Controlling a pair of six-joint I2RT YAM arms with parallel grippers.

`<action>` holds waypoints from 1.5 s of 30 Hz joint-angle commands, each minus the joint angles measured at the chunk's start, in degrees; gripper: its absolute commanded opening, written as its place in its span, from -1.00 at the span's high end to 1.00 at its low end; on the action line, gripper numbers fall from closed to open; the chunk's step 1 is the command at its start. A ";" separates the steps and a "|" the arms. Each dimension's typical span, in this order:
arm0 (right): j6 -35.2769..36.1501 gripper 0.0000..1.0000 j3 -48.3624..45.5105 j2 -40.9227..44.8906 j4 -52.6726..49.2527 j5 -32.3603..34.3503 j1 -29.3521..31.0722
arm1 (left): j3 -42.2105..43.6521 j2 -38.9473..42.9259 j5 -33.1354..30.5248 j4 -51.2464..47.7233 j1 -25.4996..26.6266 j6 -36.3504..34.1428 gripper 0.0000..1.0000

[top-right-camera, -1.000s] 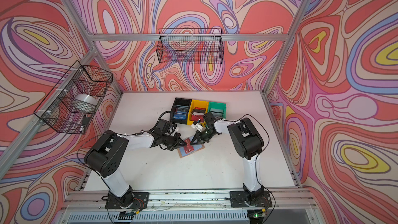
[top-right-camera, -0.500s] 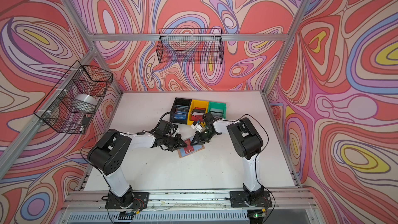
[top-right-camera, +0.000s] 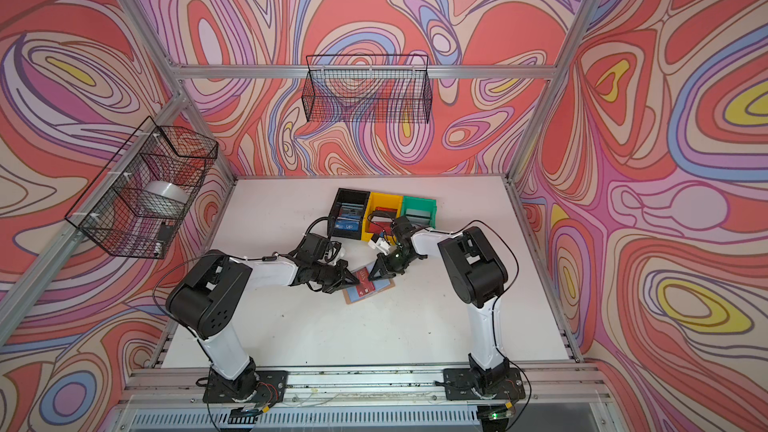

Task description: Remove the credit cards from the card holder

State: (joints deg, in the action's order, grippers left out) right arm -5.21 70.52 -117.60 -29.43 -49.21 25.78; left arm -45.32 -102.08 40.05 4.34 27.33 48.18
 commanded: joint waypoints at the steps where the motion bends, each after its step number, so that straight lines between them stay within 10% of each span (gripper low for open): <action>1: 2.38 0.93 0.22 1.47 -4.90 6.49 -0.74 | 2.34 -1.63 -5.00 -6.36 -0.49 -0.63 1.00; 45: 4.14 0.67 0.58 2.48 -6.08 0.18 -0.75 | 2.28 -2.68 -4.06 -5.17 -0.78 -0.63 1.00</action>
State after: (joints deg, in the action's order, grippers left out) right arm -1.15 71.99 -115.46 -36.53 -47.13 25.06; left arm -44.99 -102.10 40.21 4.38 26.94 48.01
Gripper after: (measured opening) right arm 0.168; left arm 0.046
